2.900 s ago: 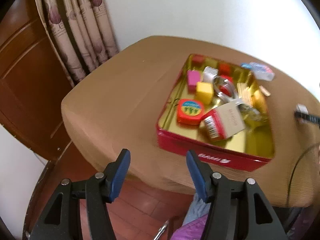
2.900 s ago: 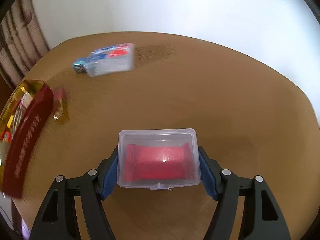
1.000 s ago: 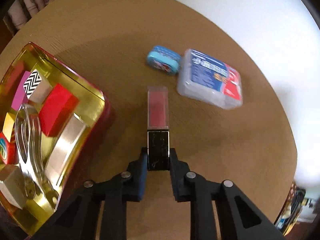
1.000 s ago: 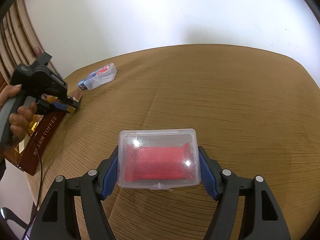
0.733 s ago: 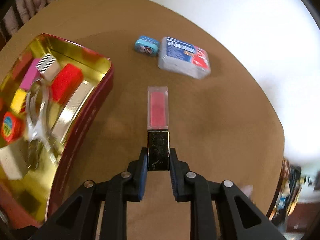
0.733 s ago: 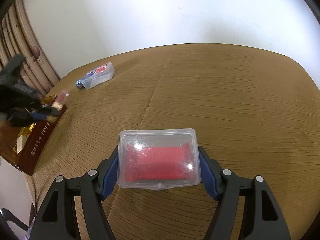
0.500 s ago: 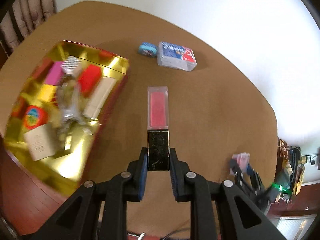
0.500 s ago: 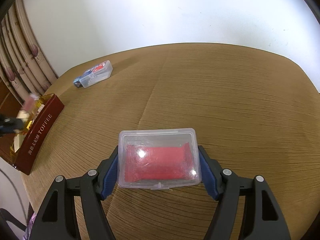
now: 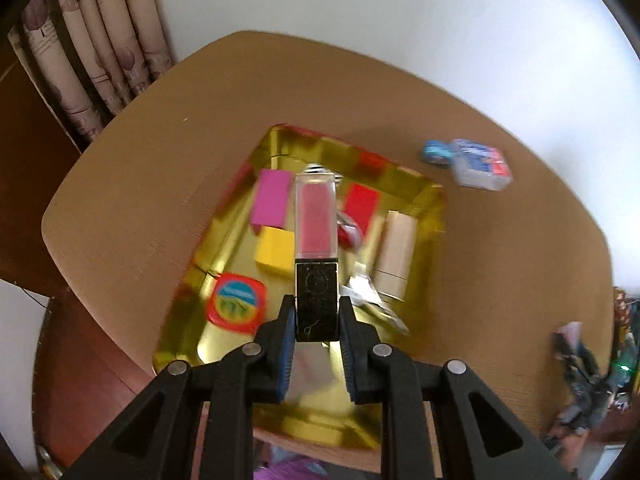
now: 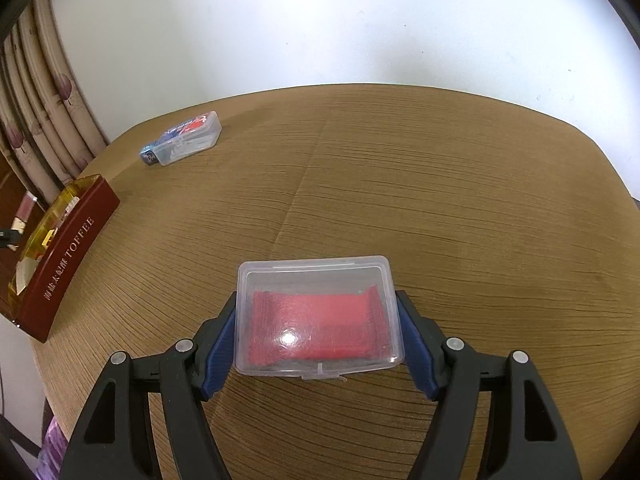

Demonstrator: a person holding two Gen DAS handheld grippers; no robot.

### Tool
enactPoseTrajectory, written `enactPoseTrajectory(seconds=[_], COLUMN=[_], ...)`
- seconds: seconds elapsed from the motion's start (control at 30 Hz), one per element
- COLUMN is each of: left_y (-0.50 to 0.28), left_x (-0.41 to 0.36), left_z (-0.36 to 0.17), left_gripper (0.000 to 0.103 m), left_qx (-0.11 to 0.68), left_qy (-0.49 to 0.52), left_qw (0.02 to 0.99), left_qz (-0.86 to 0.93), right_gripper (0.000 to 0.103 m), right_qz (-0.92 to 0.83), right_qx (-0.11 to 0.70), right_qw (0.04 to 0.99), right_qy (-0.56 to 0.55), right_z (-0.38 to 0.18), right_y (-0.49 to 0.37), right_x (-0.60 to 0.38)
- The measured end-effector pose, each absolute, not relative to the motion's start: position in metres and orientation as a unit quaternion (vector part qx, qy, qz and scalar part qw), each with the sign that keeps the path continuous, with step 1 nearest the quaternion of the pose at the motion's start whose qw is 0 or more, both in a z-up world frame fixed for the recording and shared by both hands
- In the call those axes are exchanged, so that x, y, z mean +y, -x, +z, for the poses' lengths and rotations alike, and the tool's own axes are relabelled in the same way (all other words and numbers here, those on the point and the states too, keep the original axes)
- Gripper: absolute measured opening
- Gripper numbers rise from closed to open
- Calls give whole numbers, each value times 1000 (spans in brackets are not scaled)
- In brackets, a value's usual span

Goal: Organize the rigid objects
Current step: 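Lower the lipstick into the tin and open the left tool, then lower the clear plastic box into the tin and open the right tool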

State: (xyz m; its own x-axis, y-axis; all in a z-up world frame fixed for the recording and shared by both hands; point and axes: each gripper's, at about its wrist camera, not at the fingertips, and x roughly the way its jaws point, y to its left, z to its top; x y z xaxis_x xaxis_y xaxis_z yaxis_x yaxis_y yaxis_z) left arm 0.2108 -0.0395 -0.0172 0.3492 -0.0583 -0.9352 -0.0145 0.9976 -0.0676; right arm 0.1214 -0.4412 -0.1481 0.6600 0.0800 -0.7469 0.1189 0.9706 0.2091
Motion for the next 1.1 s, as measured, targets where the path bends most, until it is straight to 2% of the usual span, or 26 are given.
enactPoseTrajectory(seconds=[0.5, 0.57, 0.67, 0.73, 0.83, 0.93, 1.1], left_y=[-239, -233, -218, -207, -183, -152, -108], left_x=[-15, -18, -22, -22, -17, -1, 29], left_z=[-46, -40, -29, -21, -9, -2, -14], left_gripper=[21, 23, 35, 37, 37, 39, 43], left_qx=[574, 561, 527, 507, 483, 460, 456], left_qy=[-25, -42, -79, -91, -81, -30, 19], left_qw=[818, 827, 845, 855, 870, 886, 888], left_qz=[-5, 9, 38, 52, 54, 50, 59], right_gripper=[70, 70, 70, 70, 70, 70, 68], right_qz=[-19, -20, -22, -24, -27, -31, -39], right_qx=[420, 421, 422, 424, 427, 429, 432], right_qw=[902, 902, 901, 901, 900, 900, 899], right_qy=[-102, -99, -95, -90, -81, -74, -59], right_z=[-150, -150, -151, -151, -152, -152, -152], right_y=[-127, -128, -129, -130, -134, -135, -137], right_x=[-434, -432, -432, -430, -428, -426, -422])
